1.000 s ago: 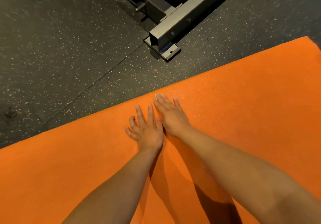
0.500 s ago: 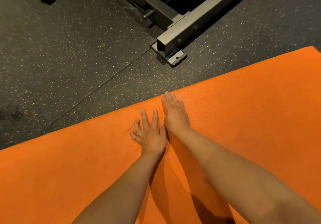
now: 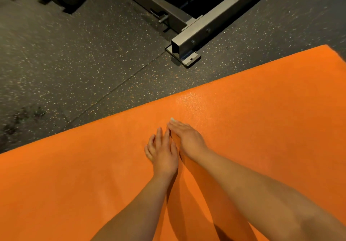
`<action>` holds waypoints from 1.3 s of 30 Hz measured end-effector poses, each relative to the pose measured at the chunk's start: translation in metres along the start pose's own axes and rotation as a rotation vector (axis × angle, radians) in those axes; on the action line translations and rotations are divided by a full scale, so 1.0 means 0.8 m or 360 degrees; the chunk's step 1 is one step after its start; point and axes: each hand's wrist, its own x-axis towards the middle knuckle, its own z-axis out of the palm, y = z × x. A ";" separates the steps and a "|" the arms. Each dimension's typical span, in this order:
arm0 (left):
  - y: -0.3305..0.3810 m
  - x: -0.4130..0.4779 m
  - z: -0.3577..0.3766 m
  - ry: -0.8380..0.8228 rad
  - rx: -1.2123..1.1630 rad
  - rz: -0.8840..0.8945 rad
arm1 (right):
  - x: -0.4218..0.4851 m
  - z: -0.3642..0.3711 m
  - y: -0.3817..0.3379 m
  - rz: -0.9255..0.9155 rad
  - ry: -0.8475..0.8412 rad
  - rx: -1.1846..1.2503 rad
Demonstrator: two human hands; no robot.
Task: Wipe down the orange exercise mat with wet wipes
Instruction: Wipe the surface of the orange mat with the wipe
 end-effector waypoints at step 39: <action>-0.083 -0.445 -0.073 -0.0696 0.0267 0.0076 | -0.460 0.104 -0.147 0.0870 0.0113 0.0576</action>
